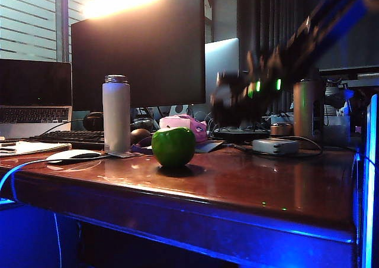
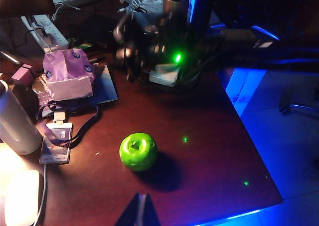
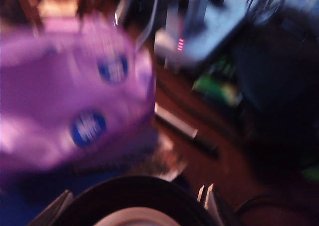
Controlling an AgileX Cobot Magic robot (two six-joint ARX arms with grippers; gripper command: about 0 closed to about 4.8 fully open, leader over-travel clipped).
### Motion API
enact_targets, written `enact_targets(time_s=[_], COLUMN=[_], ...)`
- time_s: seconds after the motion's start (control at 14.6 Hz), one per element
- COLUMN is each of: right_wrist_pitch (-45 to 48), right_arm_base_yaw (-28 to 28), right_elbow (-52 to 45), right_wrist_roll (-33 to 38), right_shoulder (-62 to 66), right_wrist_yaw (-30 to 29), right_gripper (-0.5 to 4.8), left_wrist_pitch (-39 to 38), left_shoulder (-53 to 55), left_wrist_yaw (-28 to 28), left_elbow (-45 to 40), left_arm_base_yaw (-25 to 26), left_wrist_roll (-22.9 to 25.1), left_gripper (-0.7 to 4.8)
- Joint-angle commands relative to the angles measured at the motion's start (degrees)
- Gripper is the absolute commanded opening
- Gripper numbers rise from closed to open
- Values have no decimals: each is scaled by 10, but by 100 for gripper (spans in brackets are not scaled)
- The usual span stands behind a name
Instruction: Stack the black thermos bottle cap from the table onto the green apple.
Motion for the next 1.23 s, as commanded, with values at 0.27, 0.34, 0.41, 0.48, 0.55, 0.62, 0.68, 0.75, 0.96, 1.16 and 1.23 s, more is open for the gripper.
enact_targets(time_s=[0.27, 0.34, 0.41, 0.48, 0.55, 0.62, 0.68, 0.75, 0.96, 1.16, 1.23], right_wrist_pitch=[-105, -127, -148, -166, -181, -195, -203, -211, -216, -245, -264], right_arm_base_yaw=[1, 2, 3, 5, 6, 9, 14, 16, 28, 30, 33], right_elbow=[4, 4, 4, 4, 4, 4, 4, 4, 4, 4, 3], right_wrist_roll=[3, 3, 3, 3, 5, 14, 19, 22, 20, 55, 54], right_shoulder=[-126, -147, -167, -187, -207, -229, -246, -262, -295, -309, -313], right_wrist_yaw=[-64, -76, -83, -84, -92, -105, -115, -122, -135, -182, -182], right_gripper=[305, 305, 305, 305, 305, 305, 305, 305, 305, 305, 305], left_wrist_pitch=[3, 3, 3, 3, 3, 3, 3, 3, 3, 3, 3], left_shoulder=[-2, -2, -2, -2, -2, -2, -2, -2, -2, -2, -2], left_wrist_yaw=[3, 3, 3, 3, 3, 3, 3, 3, 3, 3, 3], left_elbow=[1, 1, 1, 1, 1, 1, 1, 1, 1, 1, 1], left_arm_base_yaw=[0, 0, 0, 0, 0, 0, 0, 0, 0, 0, 0], left_wrist_roll=[2, 2, 2, 2, 2, 2, 2, 2, 2, 2, 2], left_gripper=[-3, -3, -3, -3, -3, -3, -3, -3, -3, -3, -3])
